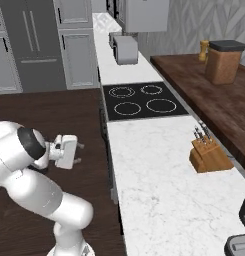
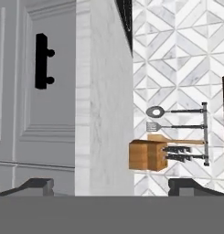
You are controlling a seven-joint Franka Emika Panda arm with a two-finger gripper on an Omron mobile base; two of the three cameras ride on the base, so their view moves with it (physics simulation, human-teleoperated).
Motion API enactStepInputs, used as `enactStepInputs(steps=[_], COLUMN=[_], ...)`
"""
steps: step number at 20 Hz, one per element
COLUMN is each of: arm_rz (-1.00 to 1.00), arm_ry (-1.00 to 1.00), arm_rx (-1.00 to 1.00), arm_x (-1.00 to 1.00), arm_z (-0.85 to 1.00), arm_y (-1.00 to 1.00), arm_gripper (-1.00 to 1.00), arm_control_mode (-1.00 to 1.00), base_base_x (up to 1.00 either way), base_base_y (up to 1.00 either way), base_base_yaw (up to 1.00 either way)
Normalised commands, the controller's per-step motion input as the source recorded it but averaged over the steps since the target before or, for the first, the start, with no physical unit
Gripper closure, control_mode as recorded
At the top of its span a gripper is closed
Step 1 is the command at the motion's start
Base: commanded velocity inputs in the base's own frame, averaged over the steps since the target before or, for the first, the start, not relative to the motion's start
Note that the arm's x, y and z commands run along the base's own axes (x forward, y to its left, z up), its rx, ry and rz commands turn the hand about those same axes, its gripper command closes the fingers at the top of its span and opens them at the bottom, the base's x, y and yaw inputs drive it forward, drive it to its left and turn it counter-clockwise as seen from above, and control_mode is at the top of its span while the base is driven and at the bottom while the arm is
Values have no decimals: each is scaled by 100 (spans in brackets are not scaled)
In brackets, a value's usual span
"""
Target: Take a straw from the drawer in front and place it inside the glass cup on the dining counter.
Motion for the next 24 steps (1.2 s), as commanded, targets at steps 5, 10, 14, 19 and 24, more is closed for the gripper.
enactStepInputs(steps=[5, 10, 14, 19, 24], arm_rz=[0, -1, 0, 0, 0], arm_ry=[3, 4, 3, 3, 5], arm_rx=[0, 0, 0, 0, 0], arm_x=[47, 40, 38, 33, 35], arm_z=[-40, -39, -43, -35, -25], arm_y=[-48, -44, -24, -9, -14], arm_gripper=[-100, -100, -100, -100, -100], arm_control_mode=[-100, -100, -100, -100, -100], base_base_x=[0, 0, 0, 0, 0], base_base_y=[0, 0, 0, 0, 0], base_base_yaw=[0, 0, 0, 0, 0])
